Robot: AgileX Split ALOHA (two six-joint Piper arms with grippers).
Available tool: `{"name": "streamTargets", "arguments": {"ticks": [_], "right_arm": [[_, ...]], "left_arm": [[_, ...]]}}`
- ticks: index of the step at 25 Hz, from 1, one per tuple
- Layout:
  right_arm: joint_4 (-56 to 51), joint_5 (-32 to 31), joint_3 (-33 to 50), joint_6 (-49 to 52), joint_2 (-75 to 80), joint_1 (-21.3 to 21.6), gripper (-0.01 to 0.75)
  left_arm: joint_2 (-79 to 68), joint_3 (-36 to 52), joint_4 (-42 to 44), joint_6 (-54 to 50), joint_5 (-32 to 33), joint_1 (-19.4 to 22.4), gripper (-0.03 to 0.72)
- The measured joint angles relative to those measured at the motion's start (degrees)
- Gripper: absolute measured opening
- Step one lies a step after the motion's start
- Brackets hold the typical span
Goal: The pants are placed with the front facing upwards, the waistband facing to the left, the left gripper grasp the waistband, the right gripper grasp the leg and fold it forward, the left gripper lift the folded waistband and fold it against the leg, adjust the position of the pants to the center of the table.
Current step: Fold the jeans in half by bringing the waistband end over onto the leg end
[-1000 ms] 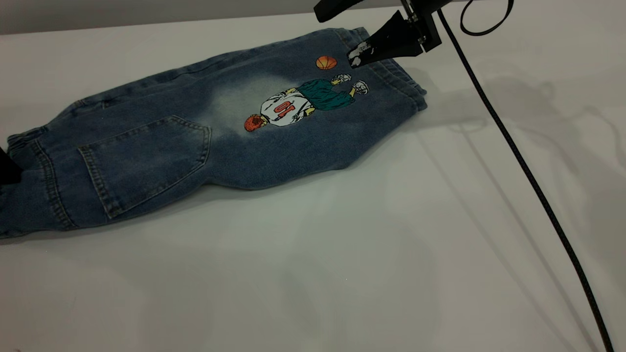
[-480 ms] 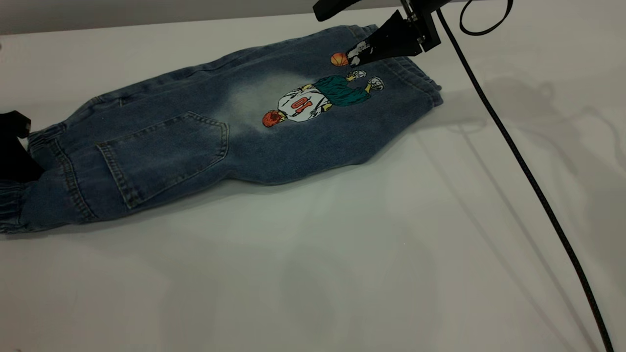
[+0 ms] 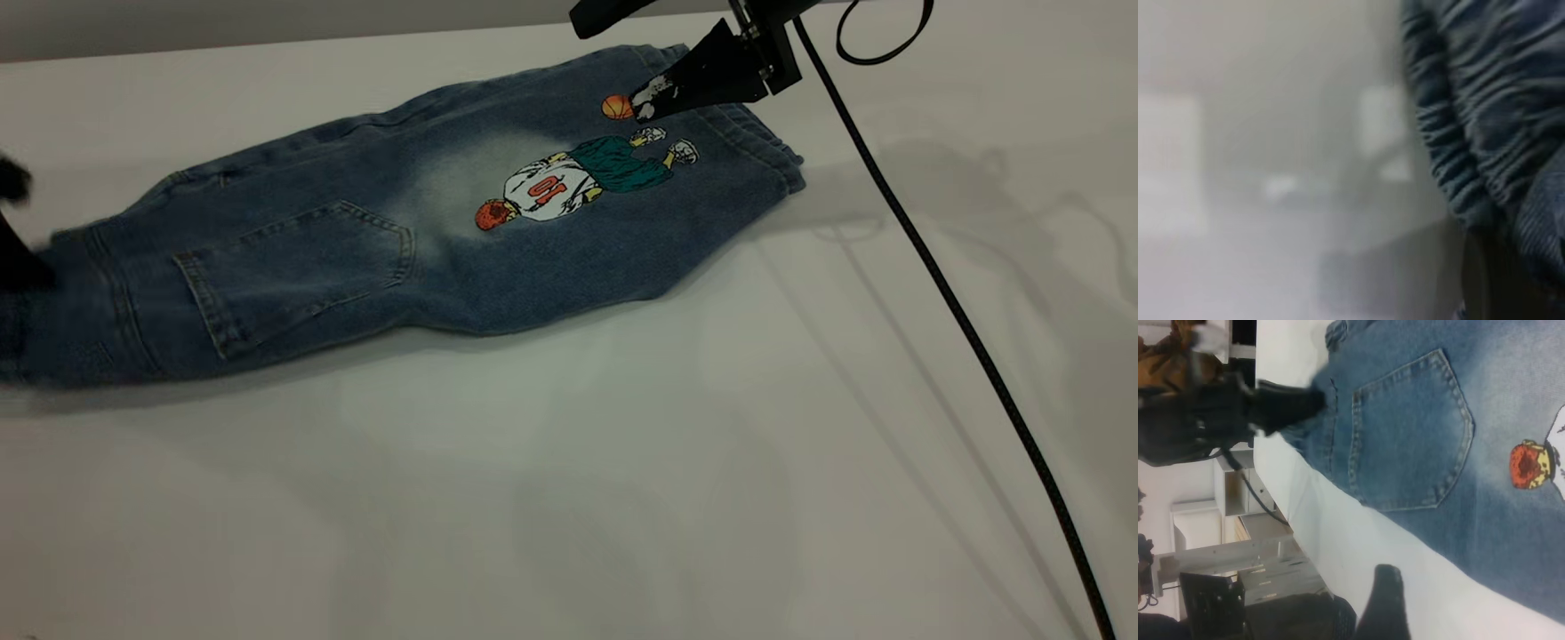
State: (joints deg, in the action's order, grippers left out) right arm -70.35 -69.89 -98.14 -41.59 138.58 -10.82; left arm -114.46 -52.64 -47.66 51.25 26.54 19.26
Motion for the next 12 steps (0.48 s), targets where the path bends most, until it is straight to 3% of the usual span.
{"name": "streamTargets", "arguments": {"ticks": [6, 12], "right_arm": [[-4.1, 0.1, 0.0, -0.1, 0.0, -0.7, 0.547], [-8.6, 0.5, 0.0, -0.1, 0.3, -6.0, 0.547]], "left_arm": [[8.0, 0.0, 0.1, -2.1, 4.6, 0.0, 0.106], [14.6, -0.1, 0.1, -4.1, 8.1, 0.0, 0.106]]}}
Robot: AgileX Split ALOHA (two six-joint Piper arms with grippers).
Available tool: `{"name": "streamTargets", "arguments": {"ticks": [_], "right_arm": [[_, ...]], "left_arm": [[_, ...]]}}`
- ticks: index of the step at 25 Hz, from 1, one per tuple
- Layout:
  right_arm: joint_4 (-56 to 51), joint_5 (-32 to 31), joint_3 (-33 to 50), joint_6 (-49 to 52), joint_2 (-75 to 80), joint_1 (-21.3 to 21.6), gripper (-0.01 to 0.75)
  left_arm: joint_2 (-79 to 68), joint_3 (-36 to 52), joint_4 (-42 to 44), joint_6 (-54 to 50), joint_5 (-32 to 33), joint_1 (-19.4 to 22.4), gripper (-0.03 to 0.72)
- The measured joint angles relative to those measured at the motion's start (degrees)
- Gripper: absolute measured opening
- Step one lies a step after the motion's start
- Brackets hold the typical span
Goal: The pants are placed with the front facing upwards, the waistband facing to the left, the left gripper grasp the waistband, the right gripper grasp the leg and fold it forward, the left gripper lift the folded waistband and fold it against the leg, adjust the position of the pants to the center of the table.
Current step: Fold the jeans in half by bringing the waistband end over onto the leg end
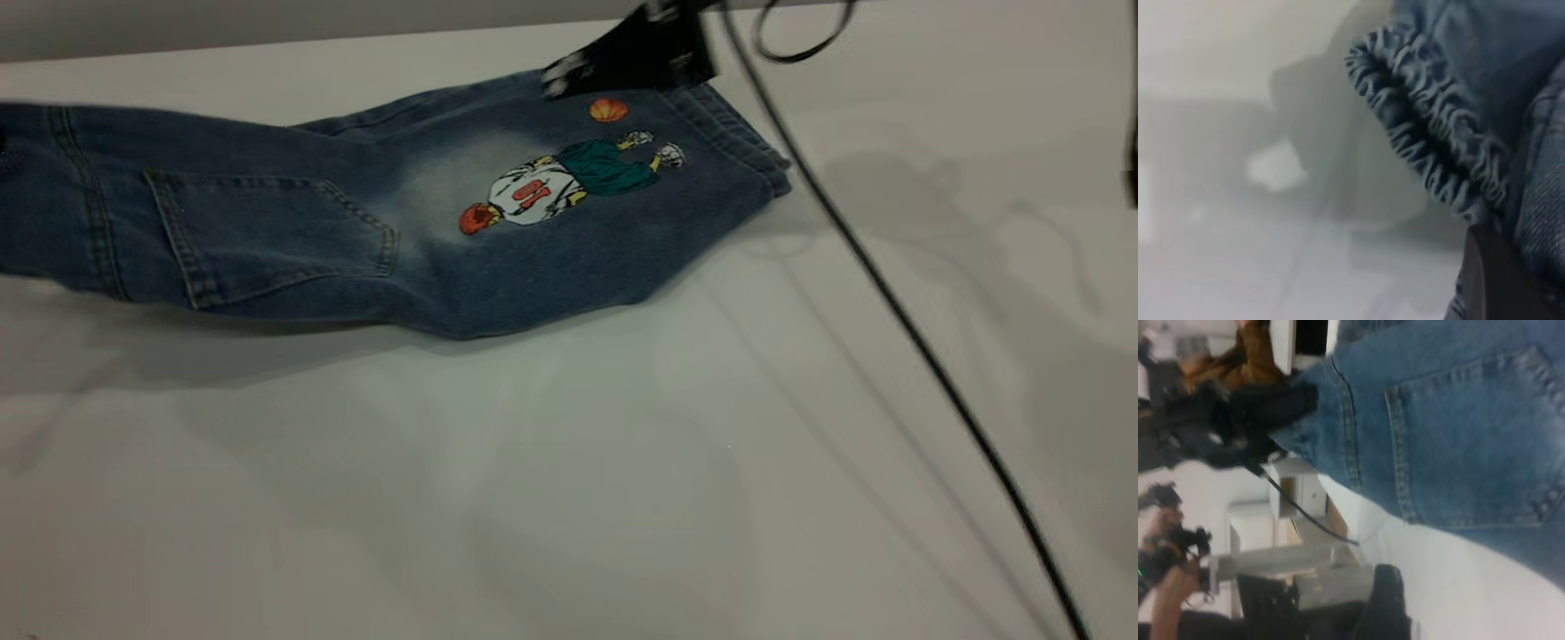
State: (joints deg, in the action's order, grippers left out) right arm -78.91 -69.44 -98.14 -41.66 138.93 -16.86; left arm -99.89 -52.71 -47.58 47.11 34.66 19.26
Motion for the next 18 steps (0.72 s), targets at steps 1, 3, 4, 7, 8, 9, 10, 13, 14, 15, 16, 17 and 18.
{"name": "streamTargets", "arguments": {"ticks": [1, 3, 4, 7, 8, 9, 10, 13, 14, 15, 16, 17, 18], "right_arm": [[0.8, 1.3, 0.0, 0.0, 0.1, -1.3, 0.547], [1.4, 3.7, 0.0, -0.1, 0.1, -3.6, 0.547], [1.1, 4.7, 0.0, -0.1, 0.1, -4.9, 0.547], [2.5, 7.8, 0.0, -0.1, 0.3, -8.1, 0.547], [2.7, 8.6, 0.0, -0.1, 0.7, -9.2, 0.547], [2.7, 9.3, 0.0, -0.1, 1.1, -10.1, 0.547], [2.7, 9.8, 0.0, -0.1, 1.7, -10.9, 0.547], [1.3, 9.8, 0.0, -0.3, 3.6, -13.4, 0.547], [0.0, 9.8, 0.0, -0.8, 4.3, -14.0, 0.547], [-0.9, 9.9, 0.0, -1.0, 4.8, -14.6, 0.547], [-1.8, 9.9, 0.0, -1.1, 5.1, -15.2, 0.547], [-2.3, 10.3, 0.0, -1.5, 5.2, -15.5, 0.547], [-2.3, 10.7, 0.0, -2.0, 5.2, -16.0, 0.547]], "left_arm": [[0.9, 0.0, -0.1, -0.1, 0.1, 0.0, 0.106], [3.1, 0.0, -0.5, -0.4, 0.1, 0.0, 0.106], [3.9, 0.0, -0.8, -1.0, 0.3, 0.0, 0.106], [5.8, -0.4, -0.9, -1.9, 2.5, 0.0, 0.104], [6.1, -0.6, -0.9, -2.3, 3.1, 0.0, 0.105], [6.8, -0.6, -1.1, -2.6, 3.7, -0.1, 0.105], [7.5, -0.6, -1.6, -2.6, 4.1, -0.1, 0.105], [9.7, -0.6, -2.0, -2.6, 4.3, -0.1, 0.105], [10.3, -0.6, -2.1, -2.6, 4.8, -0.1, 0.105], [10.6, -0.6, -2.1, -2.6, 5.4, -0.1, 0.105], [11.0, -0.6, -2.4, -2.6, 5.8, -0.1, 0.105], [11.2, -0.6, -3.1, -2.6, 6.1, -0.1, 0.105], [11.5, -0.6, -3.8, -2.7, 6.4, -0.1, 0.104]]}}
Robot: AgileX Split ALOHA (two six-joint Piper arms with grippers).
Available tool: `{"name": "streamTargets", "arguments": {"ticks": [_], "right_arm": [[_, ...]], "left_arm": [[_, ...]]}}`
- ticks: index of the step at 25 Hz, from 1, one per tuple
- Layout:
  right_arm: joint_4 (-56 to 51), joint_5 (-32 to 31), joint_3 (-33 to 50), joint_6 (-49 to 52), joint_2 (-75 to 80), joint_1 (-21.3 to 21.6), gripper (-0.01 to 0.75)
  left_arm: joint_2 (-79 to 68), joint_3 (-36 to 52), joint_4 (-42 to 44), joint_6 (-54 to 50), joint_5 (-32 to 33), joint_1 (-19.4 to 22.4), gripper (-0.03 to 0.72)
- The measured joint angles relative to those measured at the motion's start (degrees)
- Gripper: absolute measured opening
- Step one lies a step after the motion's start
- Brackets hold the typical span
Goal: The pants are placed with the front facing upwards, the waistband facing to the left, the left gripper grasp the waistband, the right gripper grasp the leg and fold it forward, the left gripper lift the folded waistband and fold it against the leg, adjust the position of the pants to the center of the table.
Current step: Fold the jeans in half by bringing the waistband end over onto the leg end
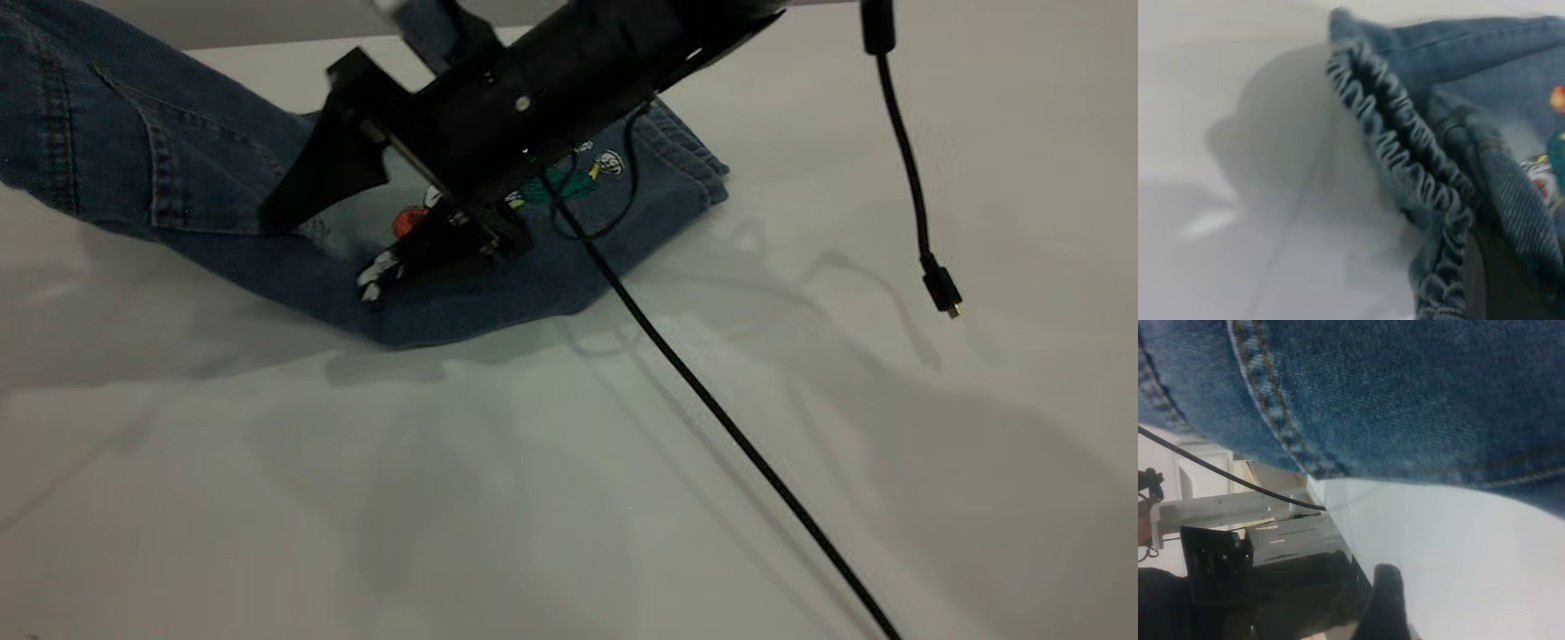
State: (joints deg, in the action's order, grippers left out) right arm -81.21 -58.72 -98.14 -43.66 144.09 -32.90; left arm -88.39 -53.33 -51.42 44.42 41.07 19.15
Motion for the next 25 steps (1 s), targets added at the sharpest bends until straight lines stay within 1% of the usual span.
{"name": "streamTargets", "arguments": {"ticks": [4, 7, 11, 14, 17, 22, 25], "right_arm": [[-0.3, -0.5, -1.0, -0.1, 0.0, -0.4, 0.547], [-0.4, -2.7, -3.5, 0.9, 0.0, 0.8, 0.547], [0.0, 0.0, -7.1, 2.9, 0.0, 0.9, 0.547], [1.5, 5.5, -7.6, 4.0, -0.1, -0.3, 0.547], [1.9, 7.8, -7.6, 4.0, 1.0, -1.9, 0.547], [1.3, 8.1, -7.8, 3.8, 2.8, -3.4, 0.547], [1.3, 7.4, -8.0, 3.6, 2.9, -5.4, 0.547]], "left_arm": [[0.6, 0.0, 0.9, 0.0, 1.5, -1.1, 0.104], [0.6, 0.0, 2.4, -0.3, 2.0, -1.1, 0.102], [0.5, 0.0, 1.7, -0.4, 2.7, -1.4, 0.103], [0.5, 0.0, 1.6, -0.4, 2.9, -3.0, 0.102], [0.5, -0.3, 1.5, -0.3, 3.1, -5.2, 0.102], [0.5, -1.8, -0.3, -0.2, 3.7, -5.3, 0.102], [0.5, -2.4, -1.4, 0.2, 3.8, -6.6, 0.102]]}}
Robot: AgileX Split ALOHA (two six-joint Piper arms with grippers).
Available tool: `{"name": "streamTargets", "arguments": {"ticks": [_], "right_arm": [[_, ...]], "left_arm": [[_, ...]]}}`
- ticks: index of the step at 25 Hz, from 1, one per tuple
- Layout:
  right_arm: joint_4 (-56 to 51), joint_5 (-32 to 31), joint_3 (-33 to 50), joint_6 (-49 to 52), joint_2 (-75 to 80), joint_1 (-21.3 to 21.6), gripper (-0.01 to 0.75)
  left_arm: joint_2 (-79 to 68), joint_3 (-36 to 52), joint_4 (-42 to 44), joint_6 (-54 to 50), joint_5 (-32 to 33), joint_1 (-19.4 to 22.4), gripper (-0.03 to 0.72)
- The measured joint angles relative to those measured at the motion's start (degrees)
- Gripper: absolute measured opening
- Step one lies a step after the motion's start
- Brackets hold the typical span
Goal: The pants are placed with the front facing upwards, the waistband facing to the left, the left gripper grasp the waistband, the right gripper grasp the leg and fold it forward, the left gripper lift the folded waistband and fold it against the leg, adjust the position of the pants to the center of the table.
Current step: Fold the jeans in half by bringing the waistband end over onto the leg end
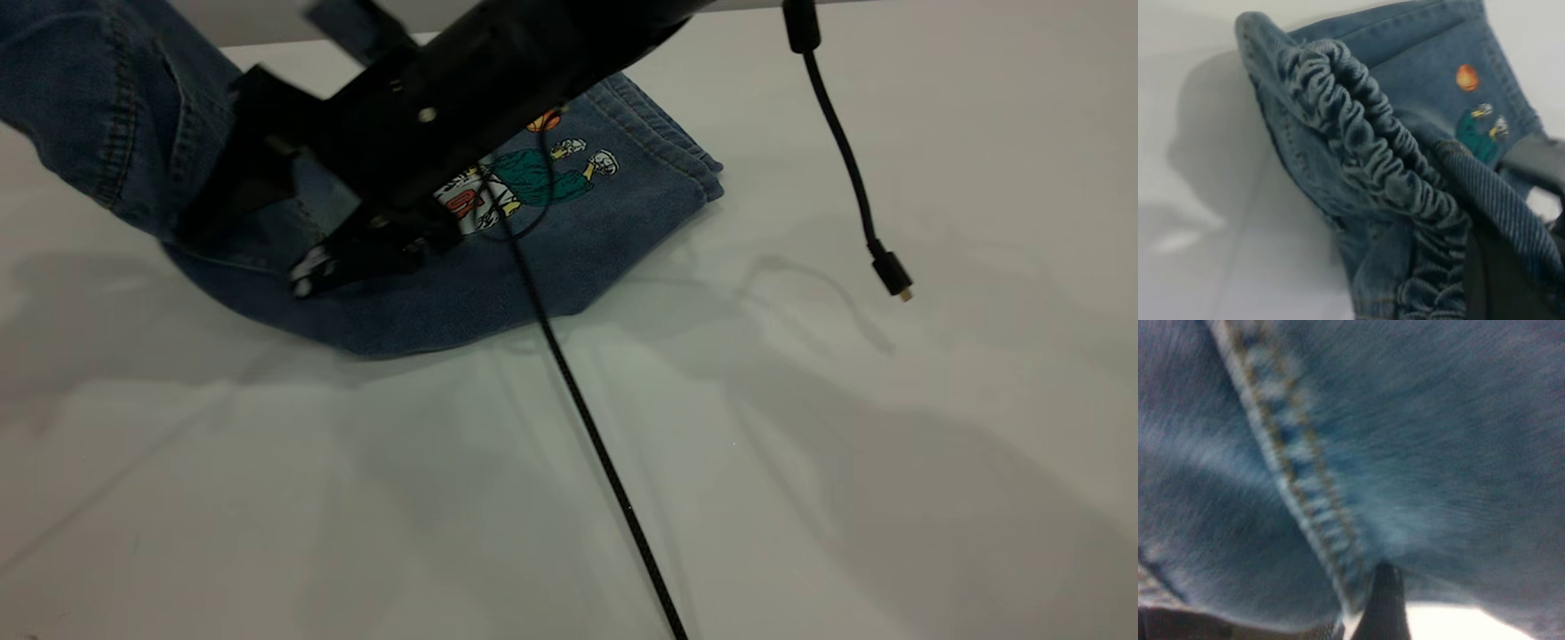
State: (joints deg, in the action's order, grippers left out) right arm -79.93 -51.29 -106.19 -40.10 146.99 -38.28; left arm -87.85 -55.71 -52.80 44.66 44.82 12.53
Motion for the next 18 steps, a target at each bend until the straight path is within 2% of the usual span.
{"name": "streamTargets", "arguments": {"ticks": [5, 7, 10, 16, 18], "right_arm": [[0.1, 0.1, -0.9, -0.2, -0.1, -3.5, 0.547], [0.4, -0.4, -1.2, -0.2, -0.3, -3.5, 0.547], [2.5, -2.4, -1.2, -0.4, -1.6, -0.9, 0.547], [7.7, -7.9, -1.2, 0.9, -2.6, 7.7, 0.547], [7.7, -7.4, -1.2, 0.6, -2.6, 10.4, 0.547]], "left_arm": [[0.2, -0.5, 0.2, 0.0, 2.0, -1.8, 0.102], [1.0, -0.5, 1.4, 0.0, 2.0, -1.8, 0.102], [2.2, -0.5, 2.3, -0.8, 1.8, -1.8, 0.099], [2.4, -0.5, 2.7, -0.8, 1.2, -1.8, 0.099], [2.4, -0.5, 2.5, -0.8, 1.2, -1.8, 0.099]]}}
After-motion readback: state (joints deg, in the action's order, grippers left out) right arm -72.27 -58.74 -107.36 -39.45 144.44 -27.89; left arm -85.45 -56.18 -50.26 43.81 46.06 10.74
